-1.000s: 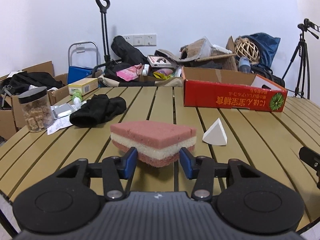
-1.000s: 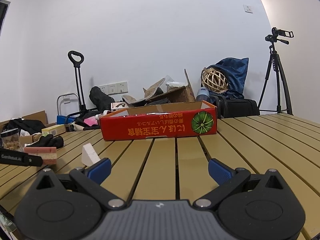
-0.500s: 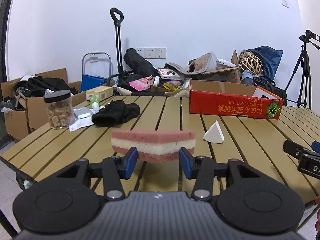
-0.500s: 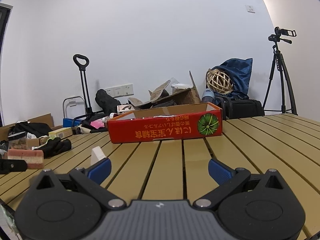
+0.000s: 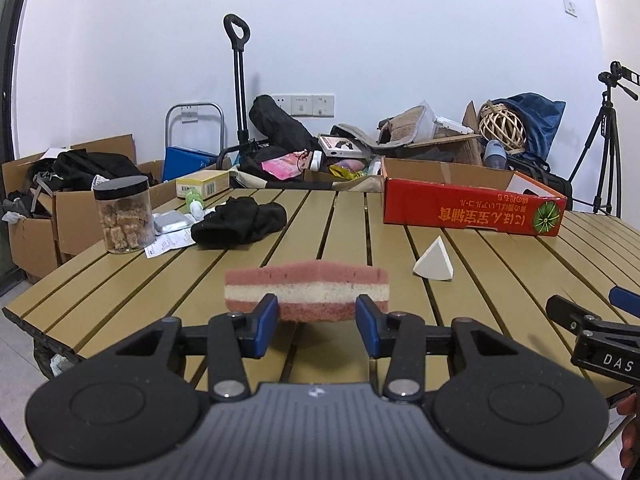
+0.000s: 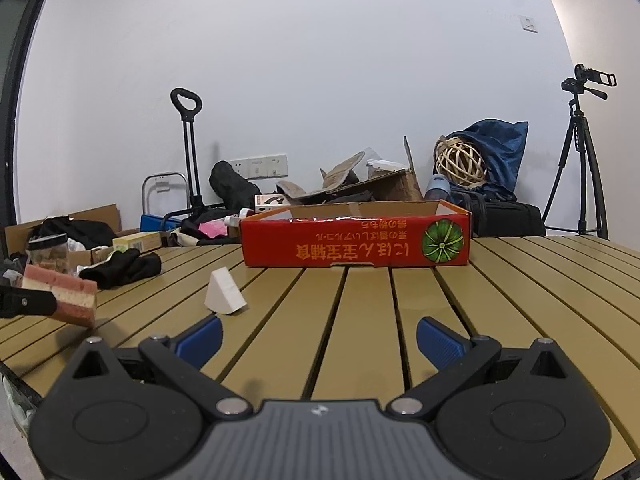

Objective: Collect trash
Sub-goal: 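Lift the pink sponge with the left gripper while the right gripper approaches the white triangular foam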

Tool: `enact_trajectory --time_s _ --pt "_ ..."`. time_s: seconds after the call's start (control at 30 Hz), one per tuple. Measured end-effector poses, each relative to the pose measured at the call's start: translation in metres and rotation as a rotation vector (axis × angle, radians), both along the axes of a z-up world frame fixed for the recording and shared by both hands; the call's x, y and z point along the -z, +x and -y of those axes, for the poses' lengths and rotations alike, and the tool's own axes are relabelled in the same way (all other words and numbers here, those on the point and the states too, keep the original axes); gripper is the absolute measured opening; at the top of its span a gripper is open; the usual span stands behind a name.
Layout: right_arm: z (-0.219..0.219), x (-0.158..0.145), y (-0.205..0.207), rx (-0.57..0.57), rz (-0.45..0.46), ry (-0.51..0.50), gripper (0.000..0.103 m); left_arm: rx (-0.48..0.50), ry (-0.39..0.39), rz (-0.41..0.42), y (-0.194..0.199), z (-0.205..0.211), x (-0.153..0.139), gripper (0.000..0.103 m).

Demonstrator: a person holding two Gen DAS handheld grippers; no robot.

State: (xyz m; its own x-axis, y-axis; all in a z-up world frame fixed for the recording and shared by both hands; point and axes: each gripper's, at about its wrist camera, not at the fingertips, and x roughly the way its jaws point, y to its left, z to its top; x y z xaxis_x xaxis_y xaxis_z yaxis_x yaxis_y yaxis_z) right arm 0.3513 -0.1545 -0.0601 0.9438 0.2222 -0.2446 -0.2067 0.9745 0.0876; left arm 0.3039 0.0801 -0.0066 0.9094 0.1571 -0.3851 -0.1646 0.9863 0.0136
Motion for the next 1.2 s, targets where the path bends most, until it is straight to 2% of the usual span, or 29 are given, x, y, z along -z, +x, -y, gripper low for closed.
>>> enact_trajectory --time_s 0.43,0.73,1.2 --pt "0.005 -0.002 -0.002 0.008 0.007 0.009 0.103 -0.022 0.050 0.060 -0.005 0.009 -0.006 0.042" --pt "0.003 -0.001 -0.002 0.003 0.001 -0.001 0.103 -0.018 0.044 0.069 -0.006 0.007 -0.009 0.041" --pt "0.004 -0.001 -0.001 0.004 0.004 0.000 0.103 0.046 0.036 -0.086 0.003 0.031 0.023 0.037"
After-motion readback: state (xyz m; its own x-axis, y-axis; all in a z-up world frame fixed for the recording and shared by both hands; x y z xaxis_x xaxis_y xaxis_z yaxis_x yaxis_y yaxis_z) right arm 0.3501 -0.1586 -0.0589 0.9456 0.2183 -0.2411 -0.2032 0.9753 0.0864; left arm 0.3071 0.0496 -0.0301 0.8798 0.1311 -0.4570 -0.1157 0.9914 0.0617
